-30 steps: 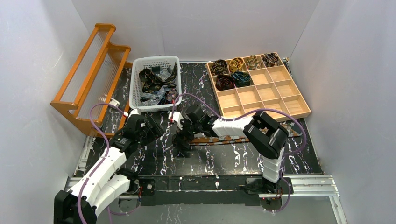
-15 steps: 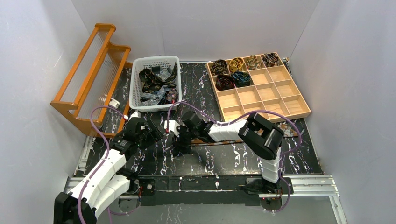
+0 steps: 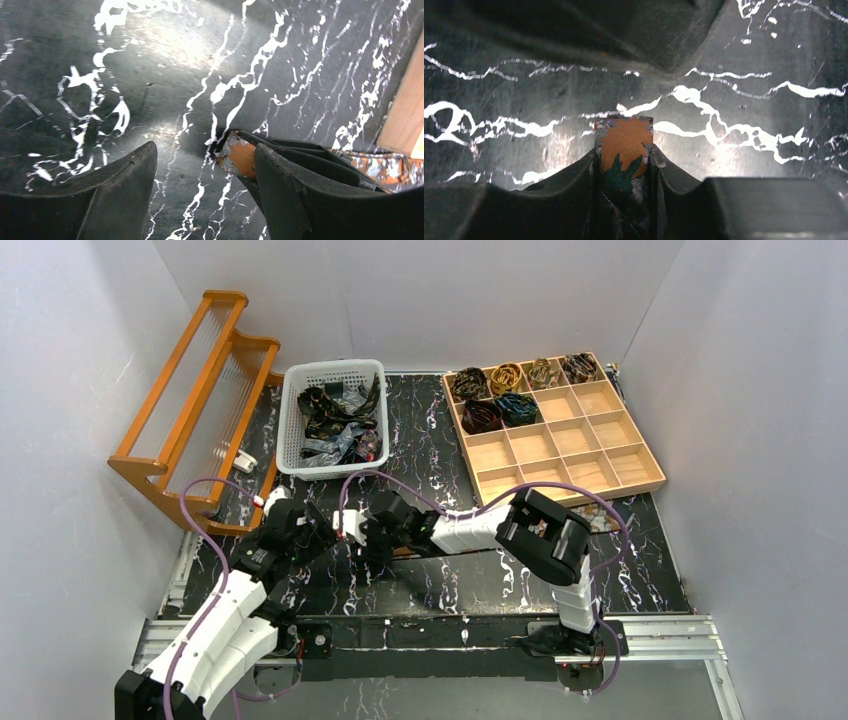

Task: Roll the ties
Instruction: Roll the tie at the center of the board.

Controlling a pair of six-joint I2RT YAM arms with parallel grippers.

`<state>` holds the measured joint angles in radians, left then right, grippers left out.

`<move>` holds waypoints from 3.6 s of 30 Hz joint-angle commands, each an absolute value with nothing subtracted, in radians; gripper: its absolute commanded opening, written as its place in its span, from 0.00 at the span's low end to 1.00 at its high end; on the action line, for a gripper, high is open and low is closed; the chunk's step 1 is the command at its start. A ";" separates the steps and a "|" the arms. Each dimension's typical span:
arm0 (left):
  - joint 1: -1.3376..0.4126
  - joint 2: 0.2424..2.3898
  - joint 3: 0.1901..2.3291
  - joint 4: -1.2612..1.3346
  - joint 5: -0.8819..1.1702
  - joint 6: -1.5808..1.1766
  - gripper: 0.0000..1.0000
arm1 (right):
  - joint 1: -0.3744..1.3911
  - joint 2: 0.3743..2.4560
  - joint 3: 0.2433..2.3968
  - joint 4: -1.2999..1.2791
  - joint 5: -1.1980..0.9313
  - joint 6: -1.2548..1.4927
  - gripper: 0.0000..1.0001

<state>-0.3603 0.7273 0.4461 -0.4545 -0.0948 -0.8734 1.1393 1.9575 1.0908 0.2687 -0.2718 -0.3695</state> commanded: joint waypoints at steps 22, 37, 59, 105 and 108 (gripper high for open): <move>-0.354 0.688 0.445 -0.478 -0.160 -0.905 0.69 | 1.106 1.715 1.138 0.019 0.078 0.473 0.99; -0.354 0.720 0.444 -0.466 -0.141 -0.887 0.69 | 1.032 1.831 1.090 0.122 -0.242 0.971 0.60; -0.354 0.735 0.429 -0.442 -0.120 -0.891 0.69 | 0.997 1.866 1.095 0.141 -0.251 1.032 0.41; -0.354 0.676 0.265 -0.247 0.046 -0.964 0.68 | 0.924 1.858 0.905 0.469 -0.393 0.763 0.20; -0.354 0.672 0.265 -0.258 0.044 -0.956 0.68 | 0.911 1.860 0.891 0.454 -0.381 0.748 0.23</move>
